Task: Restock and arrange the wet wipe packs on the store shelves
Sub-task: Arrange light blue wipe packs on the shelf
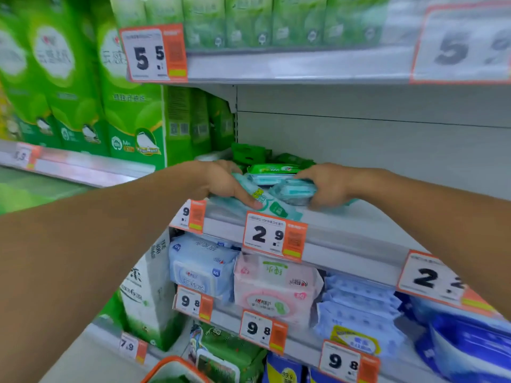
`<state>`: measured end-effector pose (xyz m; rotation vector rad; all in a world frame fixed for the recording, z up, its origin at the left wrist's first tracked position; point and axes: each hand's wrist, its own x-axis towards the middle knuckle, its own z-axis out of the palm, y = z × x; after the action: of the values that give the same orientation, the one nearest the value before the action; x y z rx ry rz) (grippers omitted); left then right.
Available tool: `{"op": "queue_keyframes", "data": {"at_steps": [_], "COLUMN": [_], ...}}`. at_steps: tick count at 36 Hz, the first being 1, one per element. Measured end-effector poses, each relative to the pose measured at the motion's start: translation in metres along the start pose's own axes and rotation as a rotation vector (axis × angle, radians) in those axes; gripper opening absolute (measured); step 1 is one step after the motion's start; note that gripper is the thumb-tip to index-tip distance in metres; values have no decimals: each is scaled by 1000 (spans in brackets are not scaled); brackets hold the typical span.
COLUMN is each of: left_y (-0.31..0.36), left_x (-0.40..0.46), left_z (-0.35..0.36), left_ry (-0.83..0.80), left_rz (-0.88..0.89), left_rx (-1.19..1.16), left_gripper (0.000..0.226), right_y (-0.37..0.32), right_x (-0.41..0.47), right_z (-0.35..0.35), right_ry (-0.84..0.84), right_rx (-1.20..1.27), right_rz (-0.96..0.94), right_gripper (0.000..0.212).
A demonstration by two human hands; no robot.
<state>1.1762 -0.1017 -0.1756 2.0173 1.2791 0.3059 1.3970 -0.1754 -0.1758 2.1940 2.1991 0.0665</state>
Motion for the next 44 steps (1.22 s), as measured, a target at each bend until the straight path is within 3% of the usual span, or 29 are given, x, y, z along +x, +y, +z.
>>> {"op": "queue_keyframes", "data": {"at_steps": [5, 9, 14, 19, 22, 24, 26, 29, 32, 35, 38, 44], "left_y": [25, 45, 62, 72, 73, 67, 60, 52, 48, 49, 54, 76], "left_x": [-13, -37, -72, -107, -136, -155, -173, -196, -210, -220, -233, -262], "left_z": [5, 9, 20, 29, 38, 52, 71, 102, 127, 144, 157, 185], "left_ry": [159, 153, 181, 261, 251, 241, 195, 46, -44, -61, -117, -200], "left_rz": [128, 215, 268, 251, 174, 68, -46, -160, -156, -117, -23, 49], "left_rx": [-305, -431, -455, -634, -856, -1023, -1188, -1407, -1520, -1577, -1544, -1448], "left_gripper": [78, 44, 38, 23, 11, 9, 6, 6, 7, 21, 32, 30], "right_y": [30, 48, 63, 60, 47, 35, 24, 17, 19, 20, 23, 28], "right_x": [-48, -92, -133, -175, -212, -237, -259, -283, -301, -321, -338, -376], "right_z": [2, -5, -1, -7, -17, -16, -7, 8, 19, 30, 39, 44], "right_ry": [189, 267, 397, 581, 580, 553, 667, 909, 1069, 1145, 1165, 1171], "right_rx": [-110, 2, 197, 596, 1014, 1147, 1008, 375, -53, -74, 93, 260], "right_rz": [11, 39, 17, 186, 250, 276, 216, -47, -229, -189, -128, -105], "right_gripper": [31, 20, 19, 11, 15, 20, 25, 35, 22, 24, 22, 27]}}
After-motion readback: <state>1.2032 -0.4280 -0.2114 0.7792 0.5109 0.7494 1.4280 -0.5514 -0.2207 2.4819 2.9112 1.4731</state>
